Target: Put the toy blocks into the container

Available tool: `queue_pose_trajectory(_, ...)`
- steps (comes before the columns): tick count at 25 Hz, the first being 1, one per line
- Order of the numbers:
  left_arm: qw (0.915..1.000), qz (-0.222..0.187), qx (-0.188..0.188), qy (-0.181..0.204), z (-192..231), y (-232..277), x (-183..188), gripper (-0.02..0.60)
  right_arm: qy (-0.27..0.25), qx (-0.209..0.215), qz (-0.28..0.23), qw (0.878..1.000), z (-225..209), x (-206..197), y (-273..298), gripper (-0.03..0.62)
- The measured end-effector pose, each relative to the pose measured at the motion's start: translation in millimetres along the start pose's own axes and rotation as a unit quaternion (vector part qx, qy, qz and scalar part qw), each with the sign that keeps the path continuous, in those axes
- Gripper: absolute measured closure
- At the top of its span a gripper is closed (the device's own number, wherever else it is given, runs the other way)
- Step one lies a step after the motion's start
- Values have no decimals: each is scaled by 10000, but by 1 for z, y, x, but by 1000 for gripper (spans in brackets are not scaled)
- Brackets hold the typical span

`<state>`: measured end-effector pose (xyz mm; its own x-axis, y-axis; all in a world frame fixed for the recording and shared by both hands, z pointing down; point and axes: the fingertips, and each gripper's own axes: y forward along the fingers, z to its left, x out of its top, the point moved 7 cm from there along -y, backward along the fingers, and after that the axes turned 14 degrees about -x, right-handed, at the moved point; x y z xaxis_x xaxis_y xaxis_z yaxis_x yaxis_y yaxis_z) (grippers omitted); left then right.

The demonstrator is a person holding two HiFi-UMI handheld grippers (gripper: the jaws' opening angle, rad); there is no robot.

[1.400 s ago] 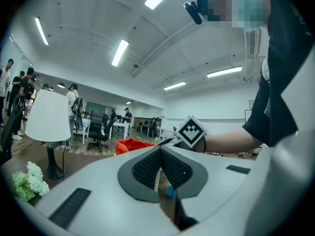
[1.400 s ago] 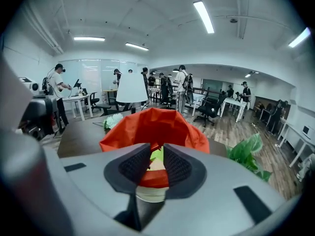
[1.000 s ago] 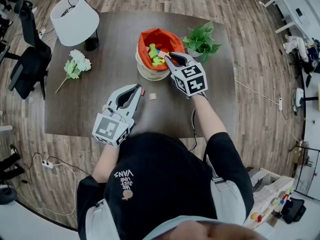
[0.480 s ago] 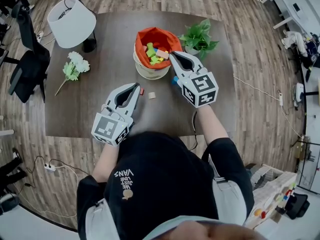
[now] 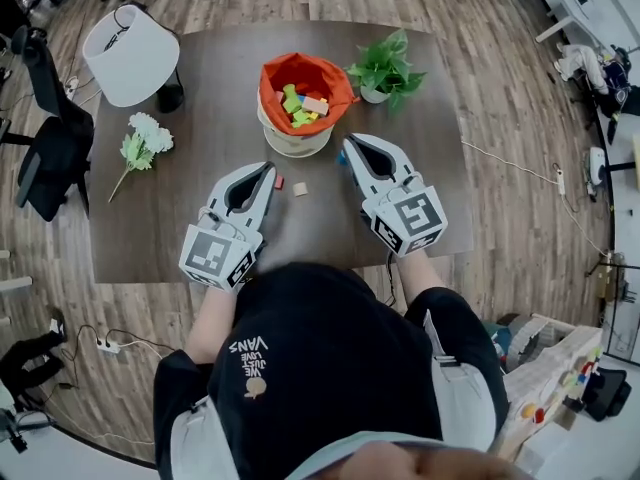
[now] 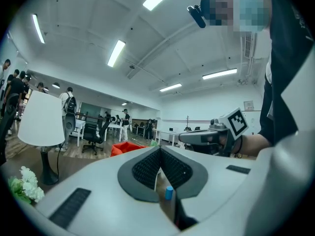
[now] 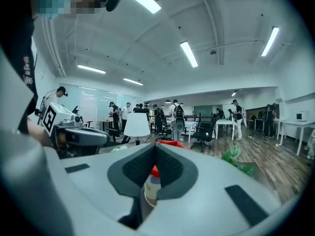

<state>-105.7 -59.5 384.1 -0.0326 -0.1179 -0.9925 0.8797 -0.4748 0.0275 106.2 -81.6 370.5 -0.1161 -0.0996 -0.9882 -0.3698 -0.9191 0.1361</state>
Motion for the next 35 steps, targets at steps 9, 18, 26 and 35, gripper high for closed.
queue_pose_trajectory(9,9999,-20,-90,98,-3,3,3,571,191,-45,126,9997,19,-22,-27,576)
queue_pose_trajectory(18,9998,18,-62,180,-8,2,3,572,214,-48,146,9997,23,-23,-32,576)
queue_pose_trajectory(26,9999,-21,45,108,-8,0,3,571,170,4,172,9997,25,-24,-32,576)
queue_pose_trajectory(35,9998,-164,20,64,-10,-1,3,571,207,42,140,9997,25,-24,-31,576)
